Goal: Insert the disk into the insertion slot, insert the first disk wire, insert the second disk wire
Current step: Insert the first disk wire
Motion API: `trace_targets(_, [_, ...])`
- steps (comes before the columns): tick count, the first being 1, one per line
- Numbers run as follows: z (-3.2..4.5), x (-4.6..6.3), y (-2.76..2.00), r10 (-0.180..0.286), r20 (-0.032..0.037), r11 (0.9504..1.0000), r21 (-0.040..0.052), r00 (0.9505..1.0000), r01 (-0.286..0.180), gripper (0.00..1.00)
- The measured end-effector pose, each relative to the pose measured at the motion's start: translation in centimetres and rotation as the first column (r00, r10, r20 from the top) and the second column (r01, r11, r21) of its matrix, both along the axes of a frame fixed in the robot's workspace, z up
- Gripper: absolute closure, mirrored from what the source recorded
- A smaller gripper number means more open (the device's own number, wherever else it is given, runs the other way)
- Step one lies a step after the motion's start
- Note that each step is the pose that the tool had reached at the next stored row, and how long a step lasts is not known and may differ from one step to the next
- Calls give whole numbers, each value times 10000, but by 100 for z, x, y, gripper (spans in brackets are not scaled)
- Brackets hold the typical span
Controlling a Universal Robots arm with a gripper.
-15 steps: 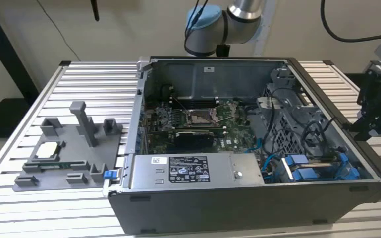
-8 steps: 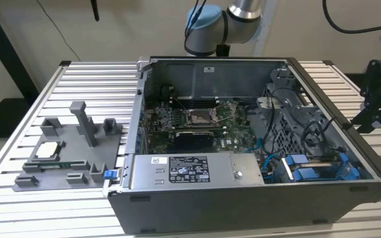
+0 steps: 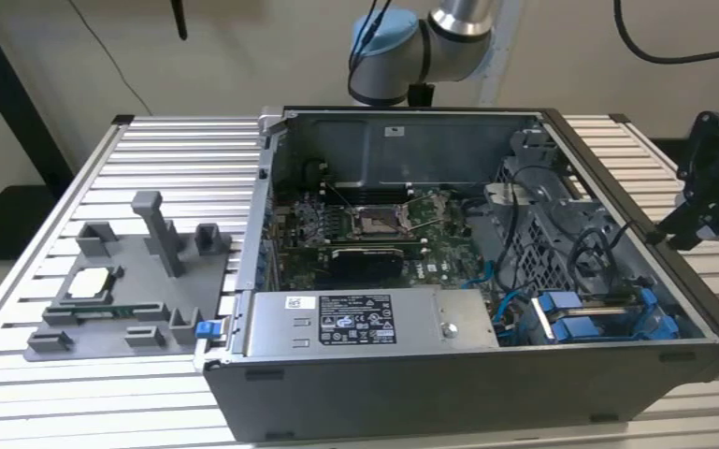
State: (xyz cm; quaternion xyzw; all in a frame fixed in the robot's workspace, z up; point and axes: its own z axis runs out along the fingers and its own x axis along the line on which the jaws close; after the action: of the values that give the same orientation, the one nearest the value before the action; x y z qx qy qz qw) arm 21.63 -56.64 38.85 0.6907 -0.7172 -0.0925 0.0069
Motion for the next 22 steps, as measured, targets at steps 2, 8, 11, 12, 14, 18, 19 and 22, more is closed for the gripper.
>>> trace_targets(2, [-10,41,10,0,-56,9999,105,10000,0,0])
trace_targets(8, [-36,68,40,-5,-193,9997,227,9998,10,0])
trace_targets(11, [-49,71,58,-9,-255,9996,289,9997,17,0])
trace_targets(12, [-55,72,64,-10,-269,9995,310,9996,18,0])
trace_targets(14, [-69,74,76,-12,-278,9994,345,9996,22,0])
trace_targets(18, [-115,80,86,-18,-292,9993,381,9996,29,0])
trace_targets(19, [-124,80,88,-19,-297,9992,396,9996,31,0])
trace_targets(22, [-140,81,89,-23,-310,9989,470,9995,38,0])
